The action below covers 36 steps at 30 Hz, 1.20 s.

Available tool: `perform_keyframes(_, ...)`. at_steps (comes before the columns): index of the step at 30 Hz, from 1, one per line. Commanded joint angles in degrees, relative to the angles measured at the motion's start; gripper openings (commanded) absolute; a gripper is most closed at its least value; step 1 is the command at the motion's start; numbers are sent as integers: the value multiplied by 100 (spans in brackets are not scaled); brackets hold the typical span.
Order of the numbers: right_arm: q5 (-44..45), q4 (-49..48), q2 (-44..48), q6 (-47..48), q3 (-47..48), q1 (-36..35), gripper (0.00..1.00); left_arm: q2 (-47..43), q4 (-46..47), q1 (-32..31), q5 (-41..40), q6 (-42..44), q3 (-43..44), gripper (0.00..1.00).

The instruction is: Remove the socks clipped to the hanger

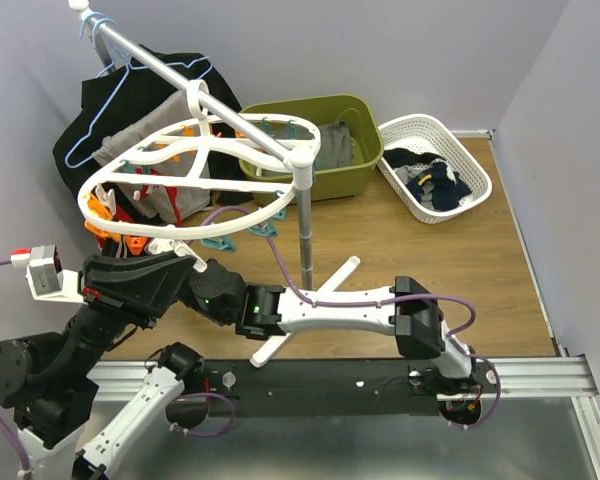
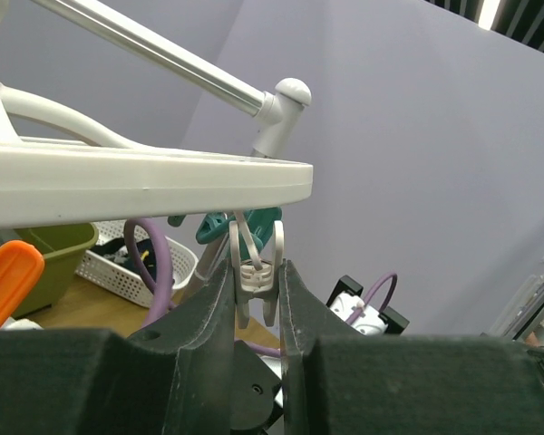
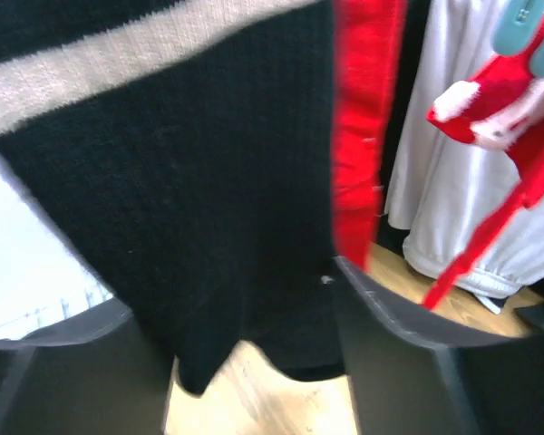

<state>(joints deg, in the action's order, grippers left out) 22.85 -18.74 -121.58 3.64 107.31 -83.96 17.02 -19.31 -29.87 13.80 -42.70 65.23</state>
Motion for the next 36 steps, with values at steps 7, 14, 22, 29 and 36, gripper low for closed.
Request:
perform_keyframes(7, -61, 125, 37, -178, -42, 38, 7, 83, 217, -19, 378, 42, 42, 0)
perform_keyframes(14, -597, 239, 600, -645, -745, 38, 1, -58, -309, -28, 71, 568, 209, 48)
perform_keyframes(22, -1520, 450, 1303, -1031, -1537, 38, 1, -313, -1030, -28, -281, 1026, 560, 45)
perform_keyframes(29, -2250, 881, 1549, -1242, -1809, 38, 1, -401, -1785, -28, -1298, 1176, 1095, 33)
perform_keyframes(36, -2707, 872, 1778, -1489, -2372, 38, 1, -7, -2857, -28, -2969, 931, 1773, 36)
